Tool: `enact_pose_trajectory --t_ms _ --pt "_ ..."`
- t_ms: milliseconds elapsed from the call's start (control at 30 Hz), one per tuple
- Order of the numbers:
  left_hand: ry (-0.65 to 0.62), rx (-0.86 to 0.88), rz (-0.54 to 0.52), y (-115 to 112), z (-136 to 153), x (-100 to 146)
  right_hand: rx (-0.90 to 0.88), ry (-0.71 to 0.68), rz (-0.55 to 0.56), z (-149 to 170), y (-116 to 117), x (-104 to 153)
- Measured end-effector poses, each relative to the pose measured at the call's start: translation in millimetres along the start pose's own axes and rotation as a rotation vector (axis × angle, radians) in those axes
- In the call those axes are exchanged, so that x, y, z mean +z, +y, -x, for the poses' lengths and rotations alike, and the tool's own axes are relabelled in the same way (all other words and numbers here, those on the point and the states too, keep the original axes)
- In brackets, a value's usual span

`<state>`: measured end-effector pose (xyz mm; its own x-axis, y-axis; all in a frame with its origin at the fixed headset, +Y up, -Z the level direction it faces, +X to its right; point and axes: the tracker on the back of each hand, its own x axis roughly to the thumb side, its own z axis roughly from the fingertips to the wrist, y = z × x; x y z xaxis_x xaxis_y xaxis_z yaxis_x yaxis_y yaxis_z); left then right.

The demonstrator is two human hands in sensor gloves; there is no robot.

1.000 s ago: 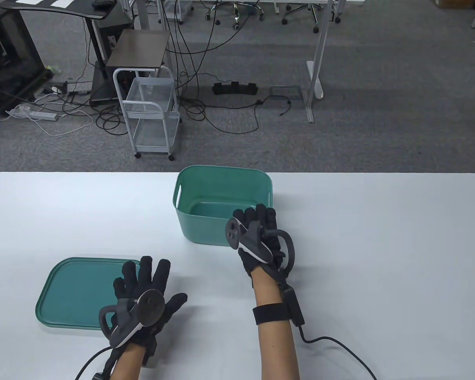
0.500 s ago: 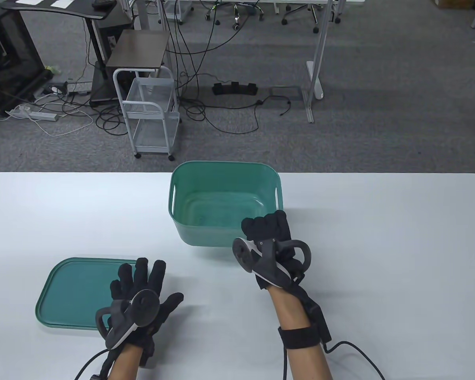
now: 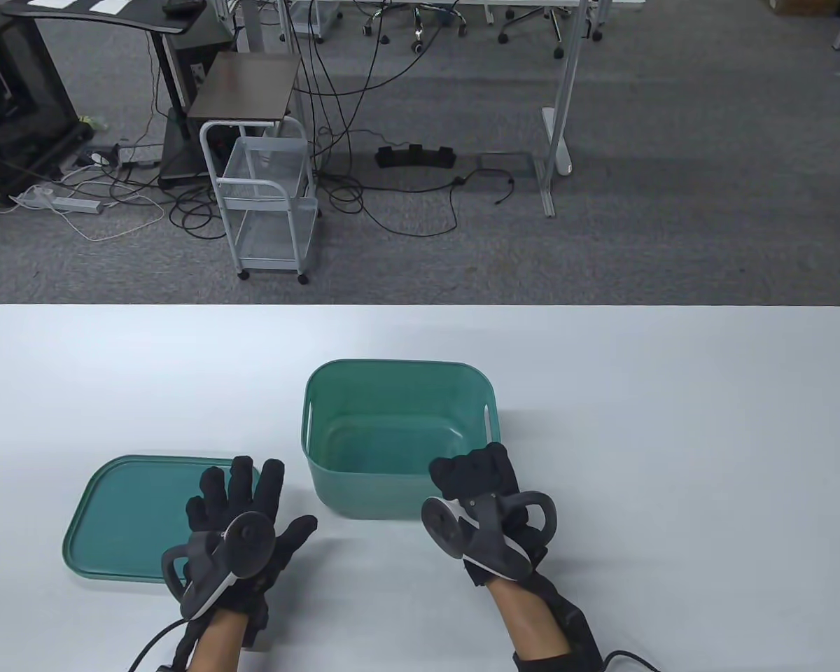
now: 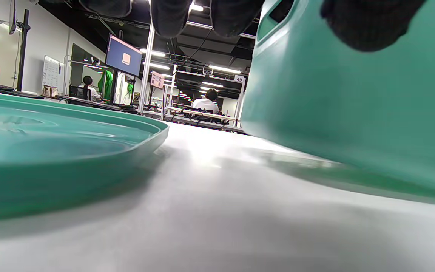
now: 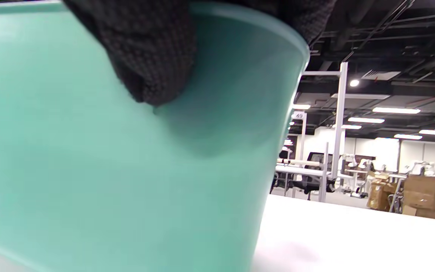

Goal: Cover the plastic storage box

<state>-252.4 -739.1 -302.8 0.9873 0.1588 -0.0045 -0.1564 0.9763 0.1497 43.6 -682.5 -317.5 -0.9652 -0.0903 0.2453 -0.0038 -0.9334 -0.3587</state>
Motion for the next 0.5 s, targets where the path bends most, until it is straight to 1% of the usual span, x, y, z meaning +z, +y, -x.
enact_pose_trajectory --t_ms 33,100,167,267,300,400,500 --pt "0.001 0.0 0.001 0 0 0 -0.006 -0.009 0.023 -3 0 1" --pt "0.003 -0.001 0.006 0 0 0 0.036 -0.054 -0.019 -8 -2 -3" --pt "0.006 -0.001 0.011 0 1 0 0.035 -0.047 -0.078 -9 -4 -7" --pt "0.009 0.0 0.016 1 1 1 -0.033 -0.06 -0.139 -6 -7 -10" --pt "0.01 -0.003 0.015 1 1 1 -0.059 -0.058 -0.142 -5 -8 -9" --pt "0.01 -0.015 0.013 1 3 1 -0.123 -0.023 -0.076 5 -13 0" --pt "0.019 -0.017 0.034 1 3 1 -0.119 0.036 -0.093 24 -15 11"
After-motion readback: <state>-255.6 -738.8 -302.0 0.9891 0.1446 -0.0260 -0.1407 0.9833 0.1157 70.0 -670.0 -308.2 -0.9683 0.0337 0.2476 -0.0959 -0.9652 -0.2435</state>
